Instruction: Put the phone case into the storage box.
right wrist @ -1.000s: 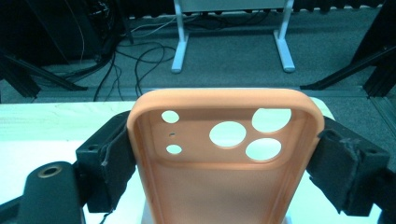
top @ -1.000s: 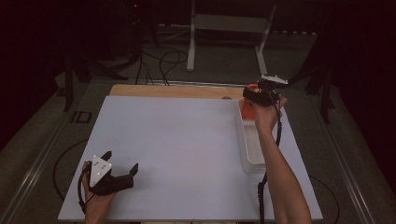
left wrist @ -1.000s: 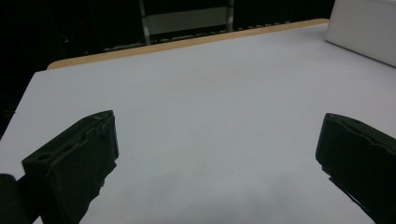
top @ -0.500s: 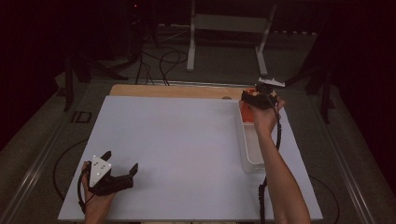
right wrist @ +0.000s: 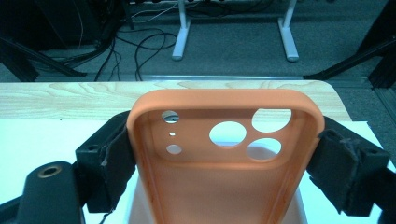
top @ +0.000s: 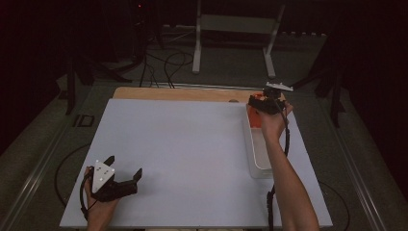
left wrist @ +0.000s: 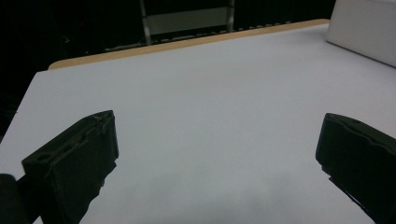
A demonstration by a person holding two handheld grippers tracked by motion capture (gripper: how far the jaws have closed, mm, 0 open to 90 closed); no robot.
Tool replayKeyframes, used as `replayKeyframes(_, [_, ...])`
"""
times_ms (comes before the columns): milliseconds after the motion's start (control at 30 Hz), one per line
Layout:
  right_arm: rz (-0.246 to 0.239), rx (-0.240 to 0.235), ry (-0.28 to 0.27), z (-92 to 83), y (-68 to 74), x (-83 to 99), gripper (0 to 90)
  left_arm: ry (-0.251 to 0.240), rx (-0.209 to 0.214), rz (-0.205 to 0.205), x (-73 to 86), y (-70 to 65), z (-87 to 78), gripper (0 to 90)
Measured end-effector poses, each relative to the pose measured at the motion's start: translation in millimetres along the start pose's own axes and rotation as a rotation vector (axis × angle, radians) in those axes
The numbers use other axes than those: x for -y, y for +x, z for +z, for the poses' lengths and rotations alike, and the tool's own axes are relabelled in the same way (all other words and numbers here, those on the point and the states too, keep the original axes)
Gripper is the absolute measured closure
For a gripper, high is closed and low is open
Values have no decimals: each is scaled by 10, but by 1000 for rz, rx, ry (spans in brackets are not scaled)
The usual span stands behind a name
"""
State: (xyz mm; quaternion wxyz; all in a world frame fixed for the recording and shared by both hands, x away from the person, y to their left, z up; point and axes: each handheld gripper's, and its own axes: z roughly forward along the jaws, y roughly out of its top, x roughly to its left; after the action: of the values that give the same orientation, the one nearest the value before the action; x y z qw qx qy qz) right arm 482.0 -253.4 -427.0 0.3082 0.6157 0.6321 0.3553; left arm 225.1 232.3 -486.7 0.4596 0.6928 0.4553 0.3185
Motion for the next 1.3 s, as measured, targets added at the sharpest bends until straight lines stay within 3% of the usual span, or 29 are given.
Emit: replayKeyframes(1300, [-26, 19, 11, 112, 35, 57, 158, 4, 2, 0, 6, -6, 9, 1])
